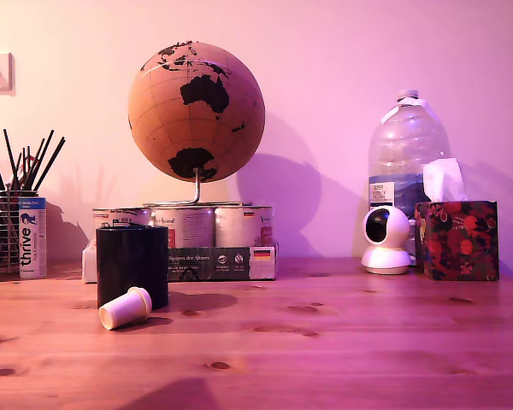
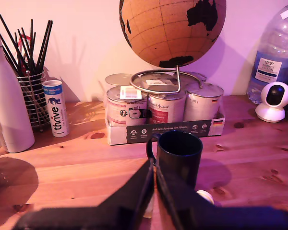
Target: Pick up the coffee capsules from the table one by one and drop them inside the nearest coffee cup
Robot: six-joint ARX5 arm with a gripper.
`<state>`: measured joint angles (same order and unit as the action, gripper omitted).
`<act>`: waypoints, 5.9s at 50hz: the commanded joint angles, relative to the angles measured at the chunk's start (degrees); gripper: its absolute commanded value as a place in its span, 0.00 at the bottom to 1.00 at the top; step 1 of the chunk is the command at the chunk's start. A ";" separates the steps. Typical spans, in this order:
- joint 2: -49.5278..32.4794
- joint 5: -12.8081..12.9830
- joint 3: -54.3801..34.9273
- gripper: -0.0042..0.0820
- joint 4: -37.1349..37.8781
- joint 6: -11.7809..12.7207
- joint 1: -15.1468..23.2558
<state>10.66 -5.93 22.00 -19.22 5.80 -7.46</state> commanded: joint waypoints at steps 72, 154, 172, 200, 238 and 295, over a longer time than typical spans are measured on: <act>1.73 -10.82 -19.65 0.67 16.90 -0.66 0.20; 46.16 -15.89 -20.31 0.70 54.10 -8.68 -4.90; 60.41 -15.87 -15.23 0.70 61.94 -10.84 -6.12; 79.95 -16.13 -6.27 0.69 69.51 -11.76 -7.87; 96.39 -16.11 5.38 0.69 68.91 -12.31 -10.29; 85.50 -17.66 5.40 0.27 53.13 -12.79 -10.71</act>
<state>98.54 -23.29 27.75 34.85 -7.01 -18.00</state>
